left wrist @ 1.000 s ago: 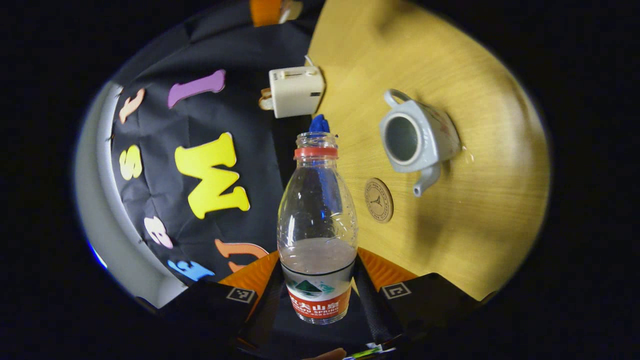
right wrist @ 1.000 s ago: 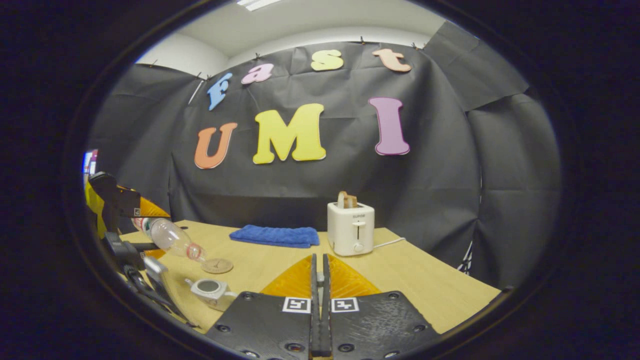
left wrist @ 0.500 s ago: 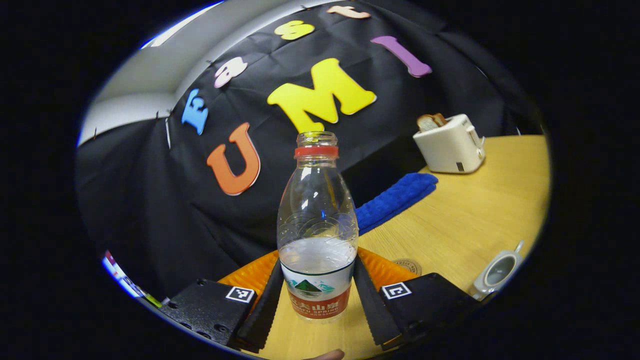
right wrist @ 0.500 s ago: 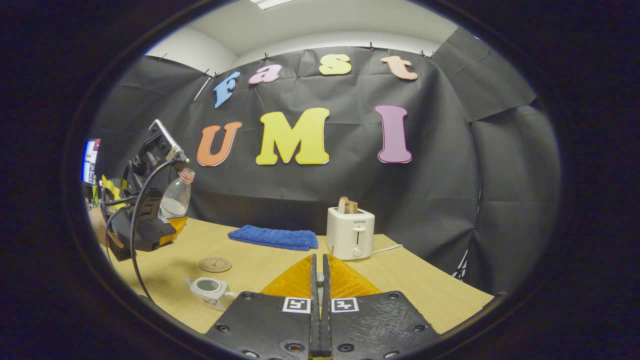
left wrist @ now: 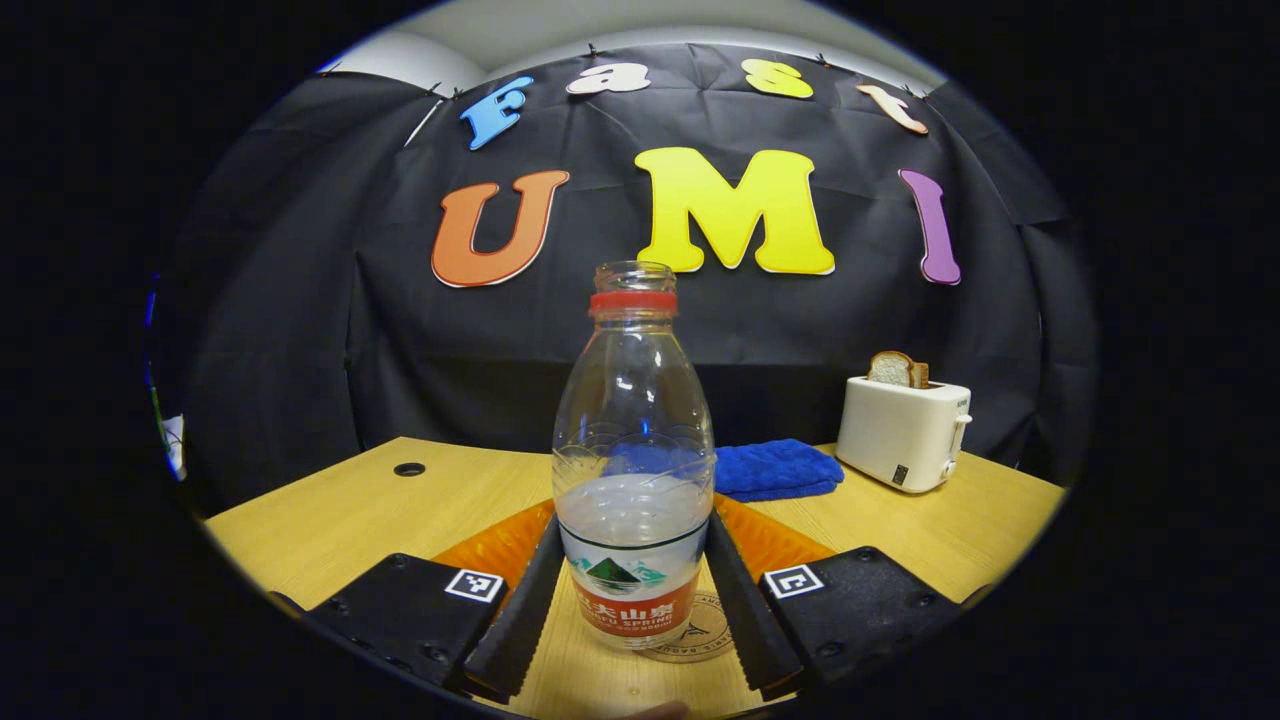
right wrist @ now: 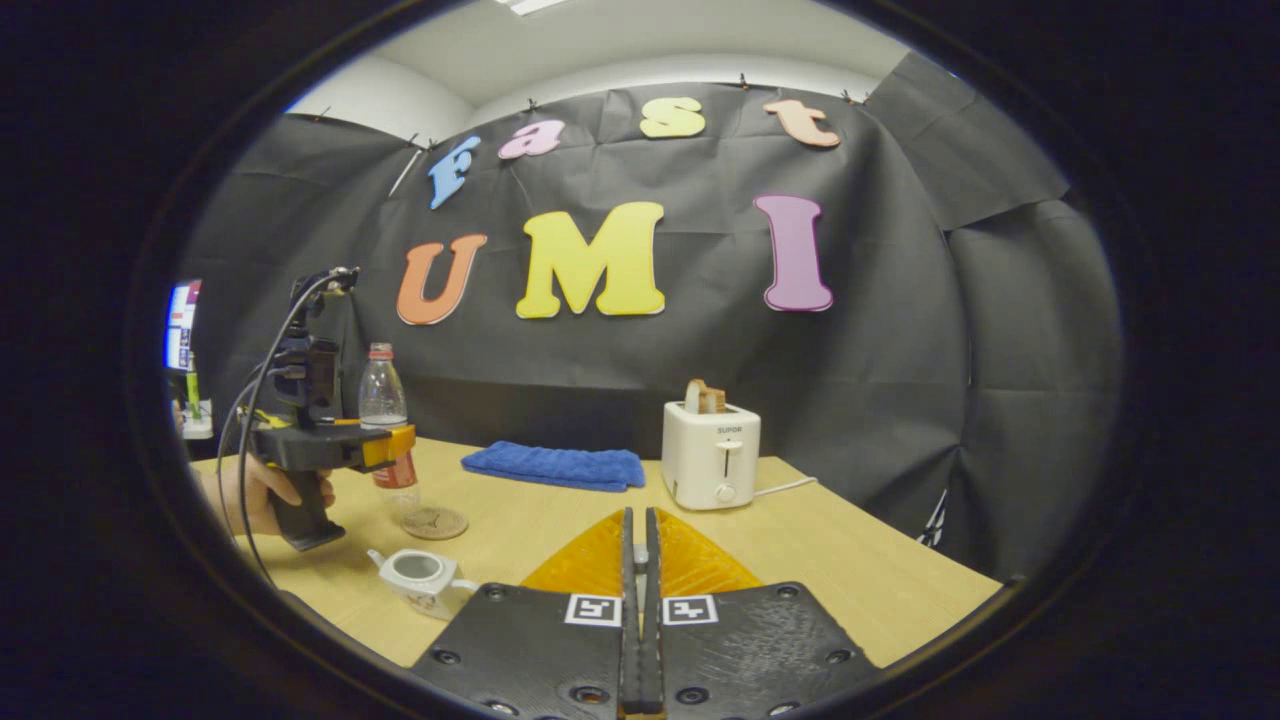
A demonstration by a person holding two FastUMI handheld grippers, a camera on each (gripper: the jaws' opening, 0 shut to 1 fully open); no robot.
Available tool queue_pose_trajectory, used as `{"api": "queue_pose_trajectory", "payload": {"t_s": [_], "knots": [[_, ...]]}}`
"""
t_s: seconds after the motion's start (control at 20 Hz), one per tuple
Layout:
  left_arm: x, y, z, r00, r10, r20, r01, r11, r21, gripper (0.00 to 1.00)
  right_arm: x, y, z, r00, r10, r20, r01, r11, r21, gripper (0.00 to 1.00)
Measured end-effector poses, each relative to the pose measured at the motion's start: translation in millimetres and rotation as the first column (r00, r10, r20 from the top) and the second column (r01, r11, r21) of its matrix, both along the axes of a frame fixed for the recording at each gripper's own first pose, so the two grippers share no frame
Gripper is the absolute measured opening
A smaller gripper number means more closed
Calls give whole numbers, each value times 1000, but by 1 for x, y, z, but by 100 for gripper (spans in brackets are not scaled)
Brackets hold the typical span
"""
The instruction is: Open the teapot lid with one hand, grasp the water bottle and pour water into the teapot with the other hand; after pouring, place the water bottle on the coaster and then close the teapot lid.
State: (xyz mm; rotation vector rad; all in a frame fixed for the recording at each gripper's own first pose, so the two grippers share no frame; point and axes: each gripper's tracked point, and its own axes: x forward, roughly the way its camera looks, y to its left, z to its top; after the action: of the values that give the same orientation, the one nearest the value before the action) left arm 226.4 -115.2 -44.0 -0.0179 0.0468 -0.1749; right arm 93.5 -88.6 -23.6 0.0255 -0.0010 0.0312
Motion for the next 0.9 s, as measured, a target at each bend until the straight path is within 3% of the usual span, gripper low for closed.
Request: {"api": "queue_pose_trajectory", "payload": {"t_s": [0.15,0.35,0.9], "knots": [[2,-19,-4,998,-55,-17,54,998,-30,80,3,4,-4,1000,8,-9,-8,1000,-6,0],[6,-26,-14,998,-50,-31,51,998,39,80,6,9,-8,1000,14,-17,-14,1000,-24,0],[2,-37,-19,997,-66,-35,68,996,53,81,9,13,-11,1000,15,-23,-16,999,-36,0]]}}
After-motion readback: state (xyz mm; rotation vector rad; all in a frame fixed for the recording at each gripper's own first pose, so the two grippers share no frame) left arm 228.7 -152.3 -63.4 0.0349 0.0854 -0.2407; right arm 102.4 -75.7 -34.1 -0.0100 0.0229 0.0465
